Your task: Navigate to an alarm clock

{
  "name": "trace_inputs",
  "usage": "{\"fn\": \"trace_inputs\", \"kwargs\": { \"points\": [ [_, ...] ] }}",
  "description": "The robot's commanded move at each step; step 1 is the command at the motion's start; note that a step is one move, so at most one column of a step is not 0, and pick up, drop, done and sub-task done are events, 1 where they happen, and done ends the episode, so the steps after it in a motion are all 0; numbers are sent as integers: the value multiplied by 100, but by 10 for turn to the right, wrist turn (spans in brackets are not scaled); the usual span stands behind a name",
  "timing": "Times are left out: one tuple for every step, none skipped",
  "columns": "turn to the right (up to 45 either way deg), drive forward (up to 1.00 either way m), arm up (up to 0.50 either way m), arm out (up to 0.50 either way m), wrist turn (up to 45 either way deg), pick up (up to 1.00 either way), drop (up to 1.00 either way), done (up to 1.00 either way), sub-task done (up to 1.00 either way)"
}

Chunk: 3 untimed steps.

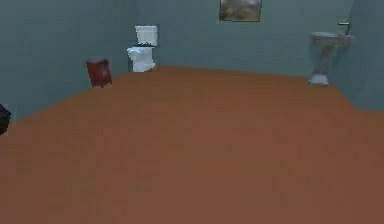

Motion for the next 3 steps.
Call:
{"fn": "trace_inputs", "kwargs": {
  "points": [
    [450, 0, 0, 0, 0, 0, 0, 0, 0],
    [210, 0, 0, 0, 0, 0, 0, 0, 0],
    [30, 0, 0, 0, 0, 0, 0, 0, 0]
  ]
}}
